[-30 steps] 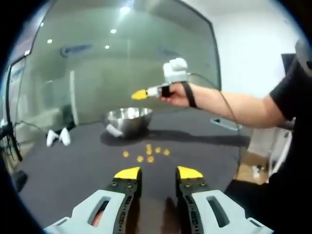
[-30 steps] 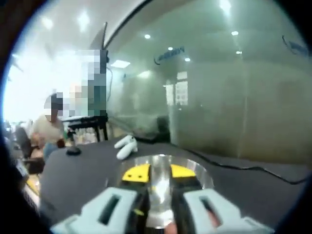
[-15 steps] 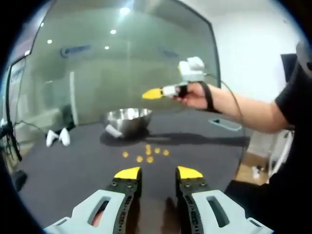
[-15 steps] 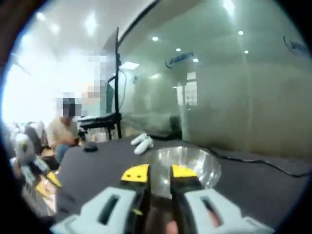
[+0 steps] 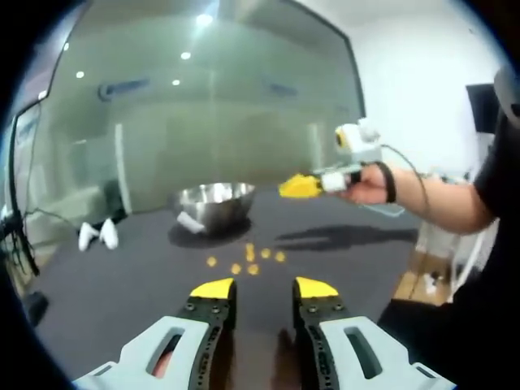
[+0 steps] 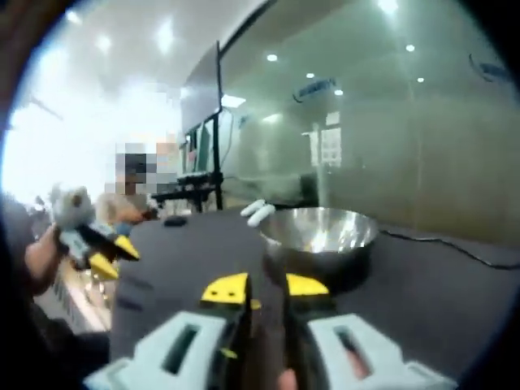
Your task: Pick up the QQ candy scattered on the table and place it into the stainless steel bowl on the table
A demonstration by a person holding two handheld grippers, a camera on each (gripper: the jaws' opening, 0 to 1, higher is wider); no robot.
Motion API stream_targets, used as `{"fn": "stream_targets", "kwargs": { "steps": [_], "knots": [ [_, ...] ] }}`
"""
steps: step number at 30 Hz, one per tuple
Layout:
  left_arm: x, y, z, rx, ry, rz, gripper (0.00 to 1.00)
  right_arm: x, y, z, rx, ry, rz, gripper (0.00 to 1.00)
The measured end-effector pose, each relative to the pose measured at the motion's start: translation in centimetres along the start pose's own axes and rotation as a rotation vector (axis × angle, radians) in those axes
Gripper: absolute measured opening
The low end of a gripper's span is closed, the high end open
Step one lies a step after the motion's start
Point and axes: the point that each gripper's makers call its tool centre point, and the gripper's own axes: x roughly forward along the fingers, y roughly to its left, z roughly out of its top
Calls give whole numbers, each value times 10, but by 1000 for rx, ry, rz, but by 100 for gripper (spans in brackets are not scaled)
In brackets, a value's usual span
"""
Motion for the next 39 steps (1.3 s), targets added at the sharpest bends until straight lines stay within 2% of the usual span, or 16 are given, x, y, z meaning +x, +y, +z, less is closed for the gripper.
{"fn": "stream_targets", "kwargs": {
  "steps": [7, 13, 19, 23, 32, 39],
  "knots": [
    [2, 0, 0, 14, 3, -1, 29, -27, 18, -37, -2, 81, 64, 18],
    [2, -1, -7, 9, 15, -3, 29, -32, 17, -52, 21, 106, 66, 18],
    [2, -4, -1, 14, 1, -10, 29, -19, 19, -56, 2, 131, 86, 18],
    [1, 0, -6, 13, 18, 0, 29, -6, 26, -58, -44, 160, 118, 18],
    [-3, 2, -10, 7, 24, 7, 29, 24, 37, -66, -55, 196, 173, 18],
    [-6, 8, -17, -5, 40, 27, 29, 45, 46, -71, -94, 225, 182, 17]
  ]
}}
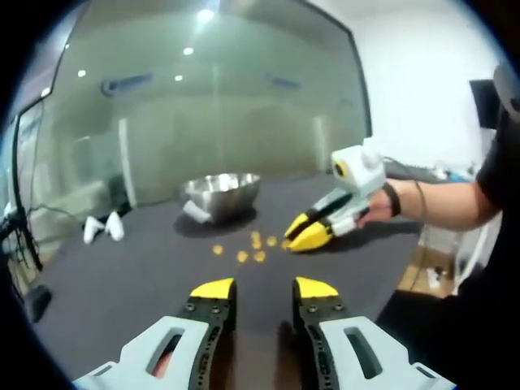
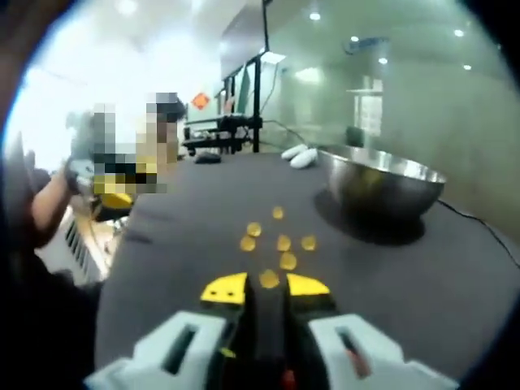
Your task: Pick up the QQ candy scattered on the table and place it into the stainless steel bowl on the table
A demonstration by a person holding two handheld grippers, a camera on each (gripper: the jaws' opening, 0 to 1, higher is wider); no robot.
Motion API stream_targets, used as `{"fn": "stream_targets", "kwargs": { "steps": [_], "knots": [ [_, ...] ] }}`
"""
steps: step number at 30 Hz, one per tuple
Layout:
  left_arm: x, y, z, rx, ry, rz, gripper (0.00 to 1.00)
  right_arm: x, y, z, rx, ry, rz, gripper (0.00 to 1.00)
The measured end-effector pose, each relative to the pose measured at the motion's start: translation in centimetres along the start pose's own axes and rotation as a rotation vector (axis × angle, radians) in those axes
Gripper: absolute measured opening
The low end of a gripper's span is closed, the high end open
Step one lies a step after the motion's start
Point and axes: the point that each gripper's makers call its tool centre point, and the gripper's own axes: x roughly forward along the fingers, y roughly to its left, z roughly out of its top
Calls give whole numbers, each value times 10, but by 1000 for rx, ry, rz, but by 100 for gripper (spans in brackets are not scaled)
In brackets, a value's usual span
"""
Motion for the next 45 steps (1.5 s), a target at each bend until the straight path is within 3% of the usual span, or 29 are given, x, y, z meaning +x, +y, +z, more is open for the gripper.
{"fn": "stream_targets", "kwargs": {
  "steps": [4, 13, 19, 24, 33, 35, 38, 42, 45],
  "knots": [
    [-1, 1, 0, -3, -2, 3, 29, 6, -3, -1, 9, -10, 1, 11],
    [-2, 7, -3, -3, 12, 16, 29, 7, -1, 0, 31, -26, 2, 11],
    [0, 2, -2, 3, 17, -3, 29, 7, 0, 0, 36, -28, 0, 11],
    [-2, -1, 8, -26, -21, -25, 29, 7, 2, 1, 35, -29, -7, 11],
    [-1, 0, 1, -11, 0, -15, 29, 4, 2, 2, 40, -32, -19, 10],
    [-2, 0, 2, -7, -5, -15, 29, 0, 3, 8, 50, -45, -16, 10],
    [-4, 1, 5, -7, -21, -8, 29, -8, 3, 31, 67, -121, -5, 10],
    [-4, 1, 6, -5, -27, -8, 29, -22, -19, 63, 51, -191, -80, 10],
    [-4, 1, 6, -7, -30, -12, 29, -30, -37, 76, 50, -230, -127, 10]
  ]
}}
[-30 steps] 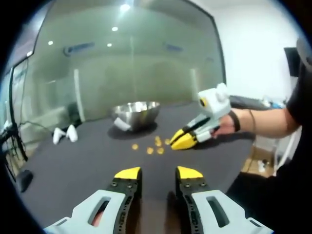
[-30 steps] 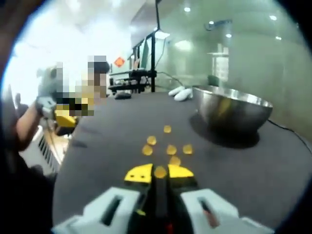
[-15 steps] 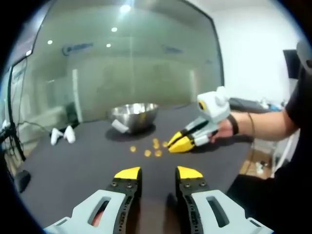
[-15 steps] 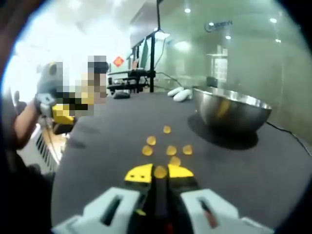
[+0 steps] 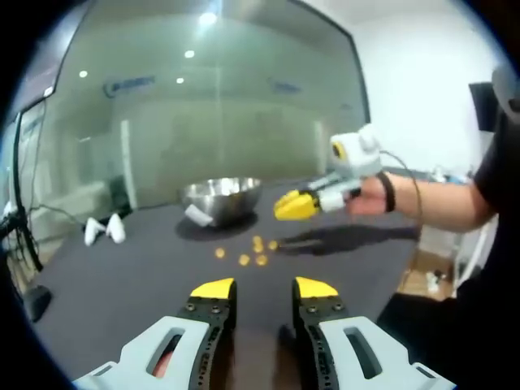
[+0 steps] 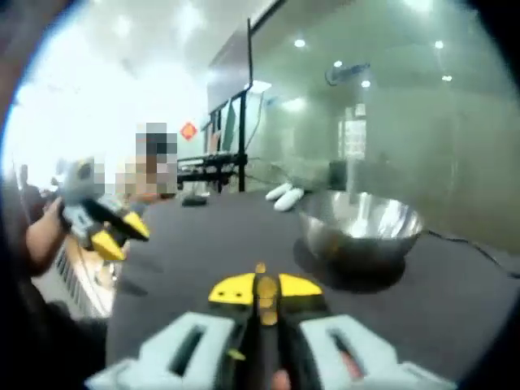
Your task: Pick up the QQ candy scattered on the table and place it into the stainless steel bowl on the table
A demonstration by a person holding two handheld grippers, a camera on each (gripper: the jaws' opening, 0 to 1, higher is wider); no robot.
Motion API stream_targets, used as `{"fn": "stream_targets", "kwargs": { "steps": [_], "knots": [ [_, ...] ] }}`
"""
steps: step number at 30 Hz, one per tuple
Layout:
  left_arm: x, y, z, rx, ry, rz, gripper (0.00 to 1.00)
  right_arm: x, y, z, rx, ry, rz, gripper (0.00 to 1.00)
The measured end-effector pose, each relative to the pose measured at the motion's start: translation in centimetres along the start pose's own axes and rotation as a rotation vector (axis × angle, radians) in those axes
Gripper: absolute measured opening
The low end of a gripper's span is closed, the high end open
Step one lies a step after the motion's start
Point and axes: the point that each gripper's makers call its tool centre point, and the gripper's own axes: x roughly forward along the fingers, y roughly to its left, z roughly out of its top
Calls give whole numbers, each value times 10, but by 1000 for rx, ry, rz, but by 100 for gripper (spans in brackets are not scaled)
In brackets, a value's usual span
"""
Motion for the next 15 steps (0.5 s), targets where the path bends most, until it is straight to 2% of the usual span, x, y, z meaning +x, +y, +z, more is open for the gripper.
{"fn": "stream_targets", "kwargs": {
  "steps": [3, 8, 11, 15],
  "knots": [
    [0, -1, -2, 1, 2, -3, 29, 5, -19, 8, 8, -9, -37, 10],
    [-1, 0, -2, -3, 1, -1, 29, 17, -40, 21, -10, -14, -112, 10],
    [-1, 0, -3, 5, 3, 3, 29, 27, -57, 42, -54, -98, -176, 10],
    [-1, -1, -2, 7, 0, 3, 29, 41, -76, 57, -38, -116, -230, 10]
  ]
}}
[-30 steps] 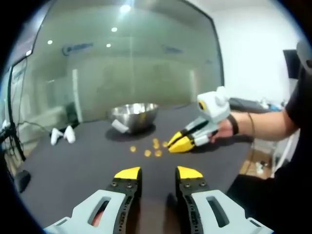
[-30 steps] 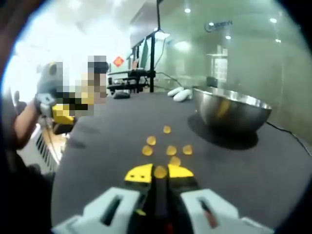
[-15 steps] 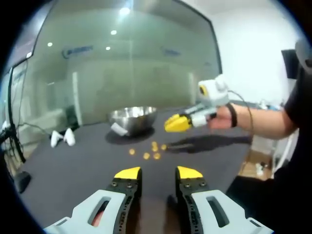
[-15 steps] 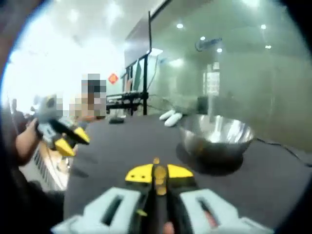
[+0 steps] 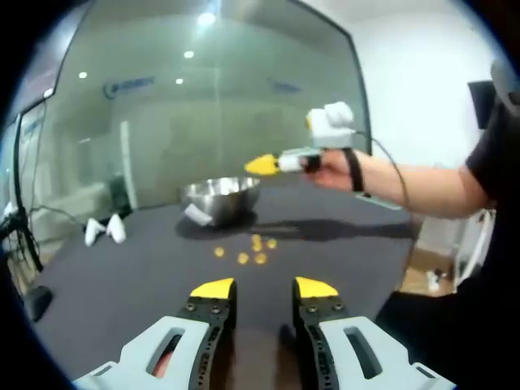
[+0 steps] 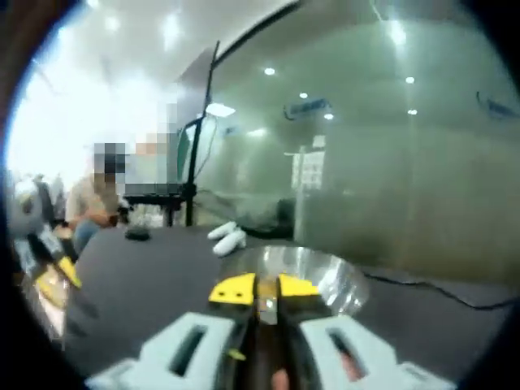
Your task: Pick up the QQ candy scattered on the table and place it into the stainless steel bowl on the table
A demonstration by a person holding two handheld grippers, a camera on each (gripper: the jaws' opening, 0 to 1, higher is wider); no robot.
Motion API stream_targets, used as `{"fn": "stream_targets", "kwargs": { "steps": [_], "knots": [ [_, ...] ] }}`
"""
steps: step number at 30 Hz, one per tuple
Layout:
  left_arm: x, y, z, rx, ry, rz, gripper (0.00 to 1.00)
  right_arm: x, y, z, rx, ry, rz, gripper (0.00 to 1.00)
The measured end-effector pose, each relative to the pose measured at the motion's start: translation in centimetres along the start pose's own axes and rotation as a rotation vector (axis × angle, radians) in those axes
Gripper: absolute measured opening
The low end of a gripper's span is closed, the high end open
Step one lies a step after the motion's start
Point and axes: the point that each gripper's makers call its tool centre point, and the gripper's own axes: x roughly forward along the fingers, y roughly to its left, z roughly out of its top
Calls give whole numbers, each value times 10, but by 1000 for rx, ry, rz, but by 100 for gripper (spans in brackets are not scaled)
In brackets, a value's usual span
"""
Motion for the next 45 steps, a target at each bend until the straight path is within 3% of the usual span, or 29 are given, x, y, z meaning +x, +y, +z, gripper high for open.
{"fn": "stream_targets", "kwargs": {
  "steps": [7, 11, 12, 15, 18, 32, 40, 43, 45],
  "knots": [
    [0, 0, -3, 10, 13, -1, 29, 35, -18, 23, 0, 5, -39, 10],
    [-3, 1, -3, 3, 6, 3, 29, 33, -14, 16, 22, 1, -38, 10],
    [-3, 2, -3, 3, 6, 3, 29, 35, -12, 14, 21, 3, -28, 14],
    [-3, 4, -6, 3, 11, 7, 29, 36, -9, 4, -7, 41, -24, 39],
    [-4, 4, -6, 0, 13, 8, 29, 34, -9, 4, 7, 35, -25, 28],
    [-10, 12, -3, -16, -3, 23, 29, 33, -8, 4, 20, 47, -15, 28],
    [-11, 8, -6, -13, 6, 18, 29, 15, -3, 0, 42, 60, -8, 28],
    [-11, 7, -6, -13, 4, 19, 29, 1, 2, -4, -77, 76, 14, 28],
    [-12, 6, -7, -14, 6, 18, 29, -12, 10, -9, -40, 84, 46, 28]
  ]
}}
